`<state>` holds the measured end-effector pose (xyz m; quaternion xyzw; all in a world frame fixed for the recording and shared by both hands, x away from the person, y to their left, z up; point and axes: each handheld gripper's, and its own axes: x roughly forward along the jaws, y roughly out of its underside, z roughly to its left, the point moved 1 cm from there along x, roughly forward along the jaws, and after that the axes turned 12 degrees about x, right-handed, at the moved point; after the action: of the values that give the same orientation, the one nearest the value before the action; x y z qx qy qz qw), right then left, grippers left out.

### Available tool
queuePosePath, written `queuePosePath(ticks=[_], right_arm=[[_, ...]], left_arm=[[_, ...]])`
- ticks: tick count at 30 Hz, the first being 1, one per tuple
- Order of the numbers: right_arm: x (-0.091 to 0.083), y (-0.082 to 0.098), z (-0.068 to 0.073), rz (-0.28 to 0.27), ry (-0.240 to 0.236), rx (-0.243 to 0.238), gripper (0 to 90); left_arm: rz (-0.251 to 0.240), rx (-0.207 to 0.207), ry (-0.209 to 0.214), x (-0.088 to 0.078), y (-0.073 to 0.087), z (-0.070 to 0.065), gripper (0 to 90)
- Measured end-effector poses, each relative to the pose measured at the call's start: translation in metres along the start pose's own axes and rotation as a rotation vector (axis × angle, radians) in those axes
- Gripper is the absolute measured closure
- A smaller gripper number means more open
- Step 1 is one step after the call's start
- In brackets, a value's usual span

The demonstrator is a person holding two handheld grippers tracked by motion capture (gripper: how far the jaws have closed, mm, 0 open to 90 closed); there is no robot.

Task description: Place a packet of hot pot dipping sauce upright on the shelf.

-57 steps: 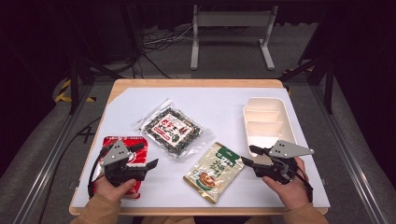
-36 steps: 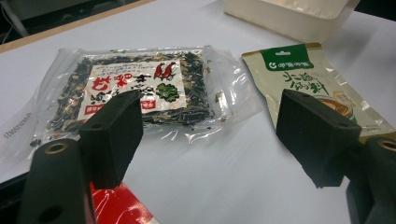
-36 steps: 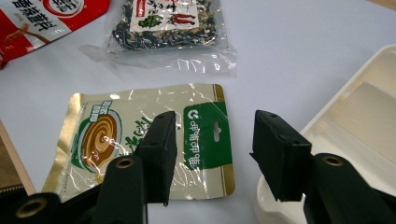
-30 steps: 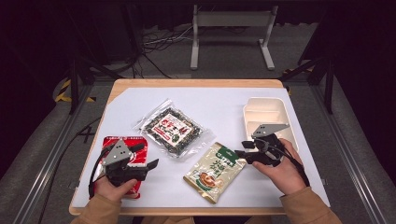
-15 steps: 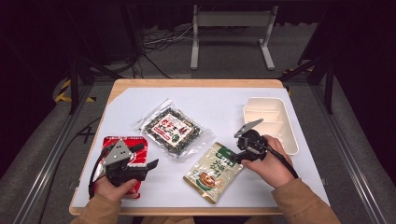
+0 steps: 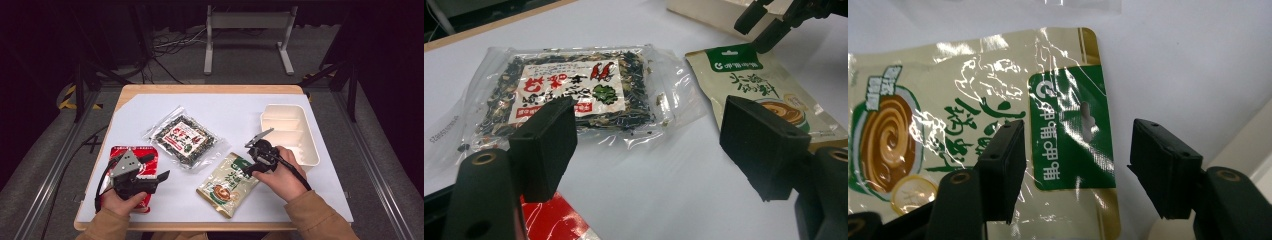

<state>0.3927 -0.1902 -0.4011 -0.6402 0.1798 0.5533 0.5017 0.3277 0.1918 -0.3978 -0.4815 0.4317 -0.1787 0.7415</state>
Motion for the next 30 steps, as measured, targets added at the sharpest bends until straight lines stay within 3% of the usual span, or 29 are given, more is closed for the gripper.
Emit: queuePosePath(ticks=[2,9,14,24,30], right_arm=[[0.002,0.001,-0.001,0.003,-0.026,0.034,39.7],[0.009,0.002,-0.004,0.023,-0.027,0.049,38.3],[0.015,0.004,-0.005,0.037,-0.060,0.087,36.0],[0.021,0.003,-0.004,0.049,-0.067,0.084,34.9],[0.016,0.002,-0.006,0.045,-0.110,0.111,41.8]], left_arm=[[0.001,-0.002,0.002,0.000,0.000,0.000,23.5],[0.001,0.000,0.000,0.000,0.000,0.000,23.5],[0.003,0.002,-0.002,0.000,0.000,0.000,23.5],[0.006,0.003,-0.002,0.001,0.000,0.000,23.5],[0.006,0.000,-0.003,0.001,0.000,0.000,23.5]])
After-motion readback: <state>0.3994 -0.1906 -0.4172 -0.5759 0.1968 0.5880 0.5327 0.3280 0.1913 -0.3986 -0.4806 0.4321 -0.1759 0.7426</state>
